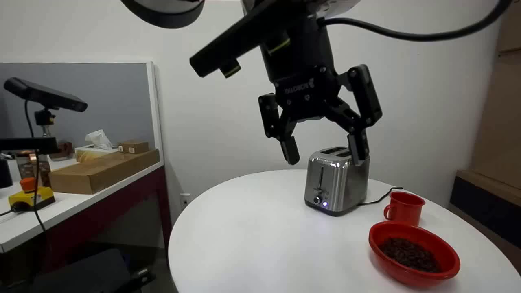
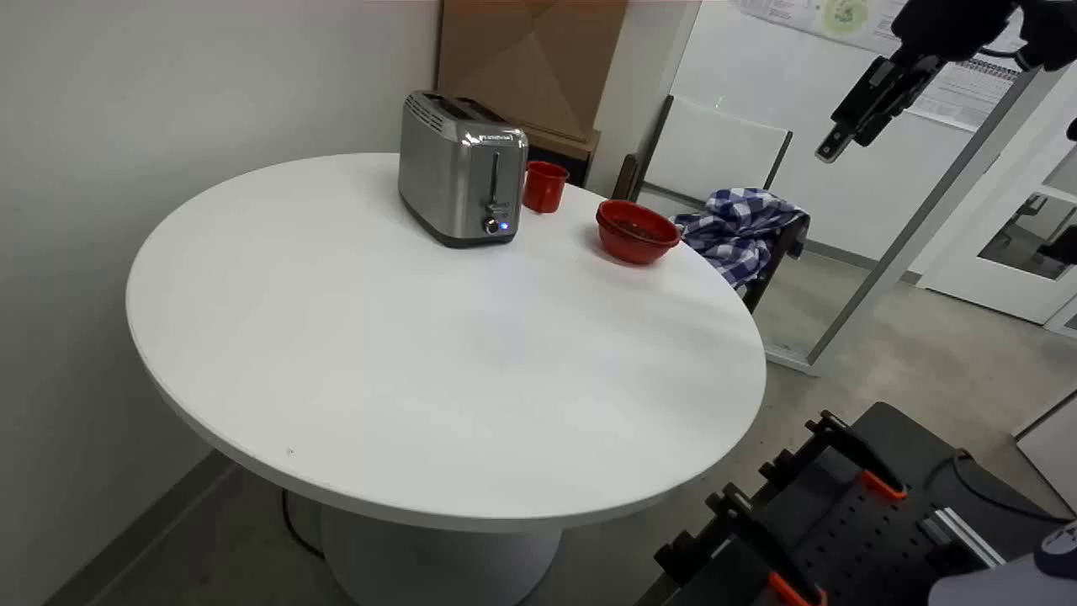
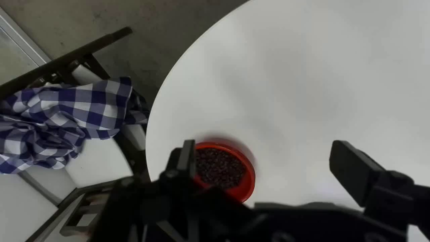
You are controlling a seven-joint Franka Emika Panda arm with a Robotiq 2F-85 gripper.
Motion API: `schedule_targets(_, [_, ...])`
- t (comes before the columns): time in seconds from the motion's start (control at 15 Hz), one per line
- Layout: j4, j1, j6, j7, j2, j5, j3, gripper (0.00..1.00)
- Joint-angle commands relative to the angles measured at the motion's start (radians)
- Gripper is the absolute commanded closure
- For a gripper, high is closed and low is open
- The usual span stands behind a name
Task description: Turn off the switch of the toaster
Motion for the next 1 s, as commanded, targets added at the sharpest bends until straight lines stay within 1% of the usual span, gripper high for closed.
schedule_targets(0.0, [0.0,-0.004,-0.004,-0.004,0.0,0.006,0.006,0.0])
schedule_targets(0.2, [0.062,0.015,-0.025,0.013,0.081,0.017,0.028,0.0])
schedule_targets(0.4, [0.143,0.039,-0.04,0.03,0.196,0.026,0.055,0.0])
schedule_targets(0.67, [0.258,0.052,-0.015,0.083,0.373,-0.003,0.097,0.0])
schedule_targets(0.93, [0.364,0.091,0.019,0.061,0.536,-0.006,0.109,0.0])
